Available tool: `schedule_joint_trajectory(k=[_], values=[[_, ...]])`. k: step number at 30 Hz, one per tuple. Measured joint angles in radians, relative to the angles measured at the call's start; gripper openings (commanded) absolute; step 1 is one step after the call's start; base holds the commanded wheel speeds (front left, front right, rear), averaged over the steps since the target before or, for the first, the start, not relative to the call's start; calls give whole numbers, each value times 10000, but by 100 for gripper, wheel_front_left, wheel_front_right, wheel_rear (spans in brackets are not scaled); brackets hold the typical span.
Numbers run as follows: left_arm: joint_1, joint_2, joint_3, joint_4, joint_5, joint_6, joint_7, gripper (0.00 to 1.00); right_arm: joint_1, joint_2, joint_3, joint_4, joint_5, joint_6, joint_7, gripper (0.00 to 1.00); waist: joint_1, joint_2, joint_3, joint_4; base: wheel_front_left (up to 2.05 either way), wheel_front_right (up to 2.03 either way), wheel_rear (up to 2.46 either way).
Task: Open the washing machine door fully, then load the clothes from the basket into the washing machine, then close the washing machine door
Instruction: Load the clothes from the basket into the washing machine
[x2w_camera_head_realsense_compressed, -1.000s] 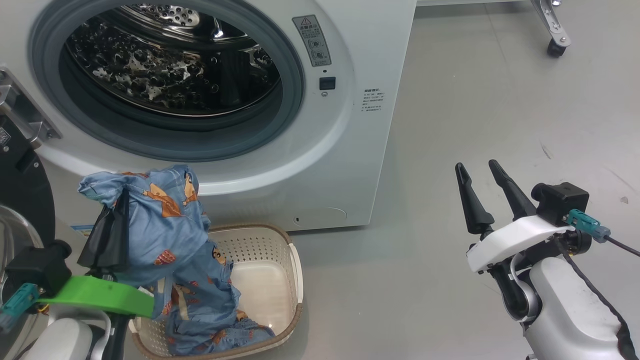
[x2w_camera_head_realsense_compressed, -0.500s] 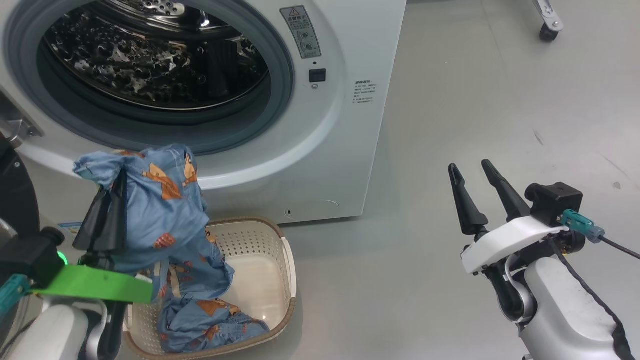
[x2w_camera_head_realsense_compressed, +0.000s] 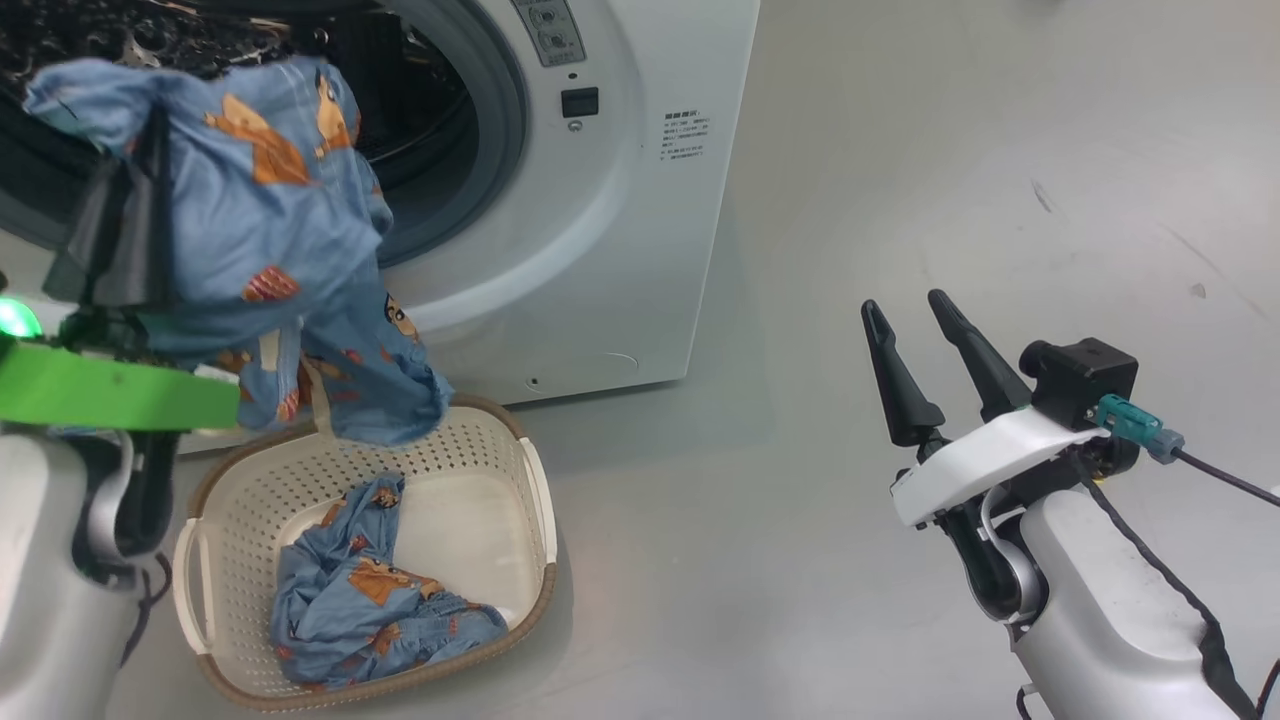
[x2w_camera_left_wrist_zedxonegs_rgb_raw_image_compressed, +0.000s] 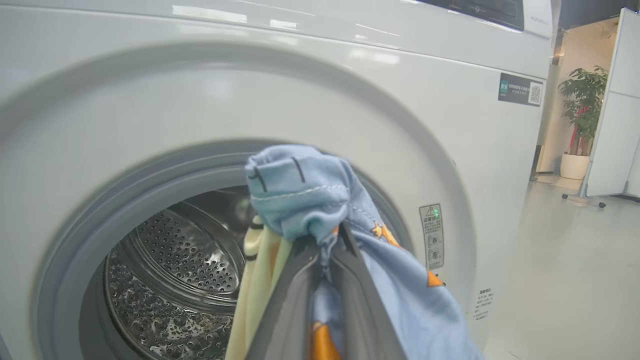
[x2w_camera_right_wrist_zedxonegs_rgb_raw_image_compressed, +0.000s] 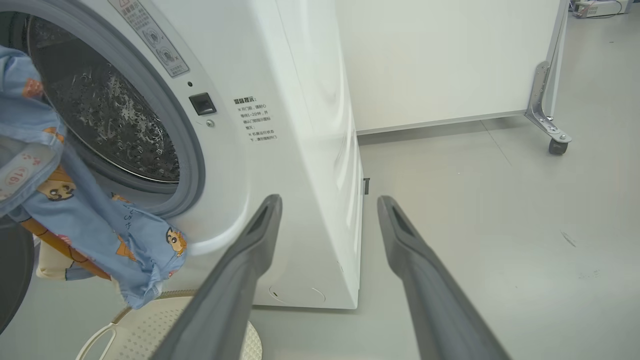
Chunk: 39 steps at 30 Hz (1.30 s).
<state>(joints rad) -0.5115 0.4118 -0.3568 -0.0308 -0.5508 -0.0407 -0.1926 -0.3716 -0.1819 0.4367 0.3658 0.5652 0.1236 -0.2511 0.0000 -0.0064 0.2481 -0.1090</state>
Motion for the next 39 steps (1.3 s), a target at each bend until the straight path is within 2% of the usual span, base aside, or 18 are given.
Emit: schedule_joint_trajectory(k=[4, 15, 28, 33, 39], values=[[-688, 6, 150, 151, -107, -90, 174, 0, -231, 69, 19, -90, 0, 0, 0, 100, 0, 0, 381, -186, 0, 0, 0], [-1848, 148, 48, 2119, -119, -222, 886, 0, -938, 387, 215, -408, -31, 0, -2, 100, 1, 0, 1681, -768, 0, 0, 0], [-3756, 828, 596, 3925, -10, -286, 1413, 0, -1419, 838, 493, -556, -127, 0, -2, 100, 2, 0, 3337, -1750, 0, 0, 0], [-4326, 1277, 654, 4477, 232, -374, 1482, 0, -1599, 934, 520, -610, -199, 0, -2, 100, 2, 0, 3796, -2134, 0, 0, 0], [-5018, 1331, 612, 4949, 548, -418, 1313, 0, -1655, 982, 470, -610, -203, 0, -2, 100, 1, 0, 4184, -2568, 0, 0, 0]])
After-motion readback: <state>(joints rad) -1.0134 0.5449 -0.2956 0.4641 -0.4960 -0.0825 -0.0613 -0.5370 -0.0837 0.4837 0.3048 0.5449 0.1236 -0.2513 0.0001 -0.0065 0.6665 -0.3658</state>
